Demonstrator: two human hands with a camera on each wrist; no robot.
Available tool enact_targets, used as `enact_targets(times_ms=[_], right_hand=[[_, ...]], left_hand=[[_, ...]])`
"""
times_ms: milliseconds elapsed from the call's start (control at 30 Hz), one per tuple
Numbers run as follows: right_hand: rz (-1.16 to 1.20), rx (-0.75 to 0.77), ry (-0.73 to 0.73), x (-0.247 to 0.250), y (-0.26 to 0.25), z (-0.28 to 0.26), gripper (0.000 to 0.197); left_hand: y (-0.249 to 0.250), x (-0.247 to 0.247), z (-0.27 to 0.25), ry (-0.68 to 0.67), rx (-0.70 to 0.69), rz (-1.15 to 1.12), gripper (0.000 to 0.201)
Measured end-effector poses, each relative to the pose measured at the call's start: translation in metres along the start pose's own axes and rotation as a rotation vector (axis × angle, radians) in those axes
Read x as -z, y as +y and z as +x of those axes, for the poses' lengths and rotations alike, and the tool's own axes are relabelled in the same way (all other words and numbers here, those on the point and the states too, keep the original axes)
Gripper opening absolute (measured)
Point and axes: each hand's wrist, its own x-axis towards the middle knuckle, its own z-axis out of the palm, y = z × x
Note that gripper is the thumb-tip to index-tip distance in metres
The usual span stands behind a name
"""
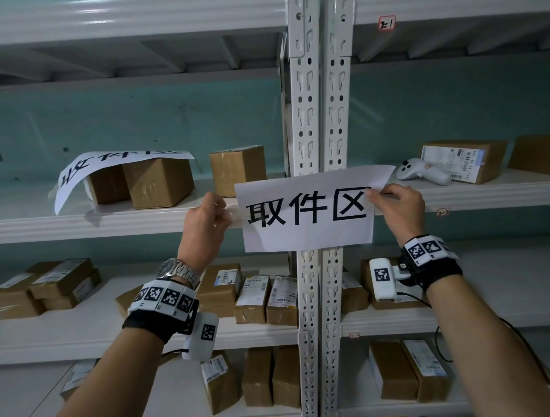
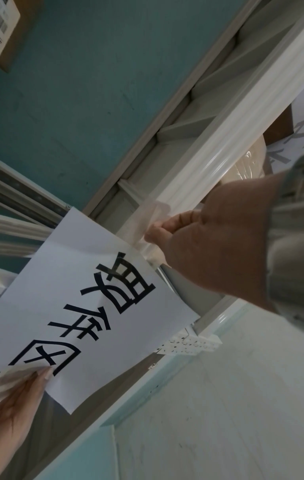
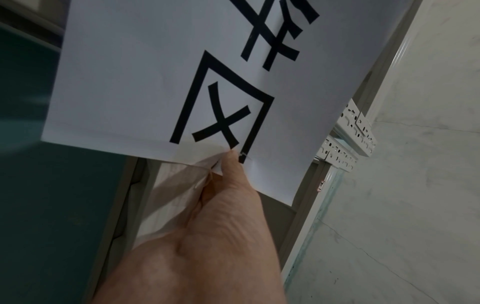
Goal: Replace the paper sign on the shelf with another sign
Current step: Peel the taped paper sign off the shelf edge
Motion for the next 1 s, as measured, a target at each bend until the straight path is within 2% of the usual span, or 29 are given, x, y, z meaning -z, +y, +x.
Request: enact_targets(times_ms=[233, 400, 667, 767, 866, 1000], right_hand=[[-0.003, 0.002, -0.002, 0.001, 0.005, 0.001, 0.022], [0.018, -0.002, -0.020, 0.000, 0.002, -0.001, 0.015], [0.003, -0.011, -0.019, 0.000, 0.003, 0.000, 0.019], [0.015, -0.007, -0.026, 0.001, 0.004, 0.000, 0.025], [-0.002, -0.009, -0.026, 0.000, 0.003, 0.001, 0.015], [0.000, -0.015, -0.031, 0.002, 0.007, 0.004, 0.020]], left_hand=[[0.003, 0.002, 0.006, -0.038, 0.006, 0.052, 0.023], [0.003, 0.002, 0.004, -0.047, -0.027, 0.068, 0.024], [0.009, 0.003, 0.003, -0.082, -0.019, 0.073, 0.016], [0.011, 0.007, 0.006, -0.077, 0.025, 0.044, 0.016], [0.012, 0.007, 0.008, -0.077, 0.084, 0.023, 0.015], [0.013, 0.007, 0.007, -0.099, 0.147, -0.006, 0.013]])
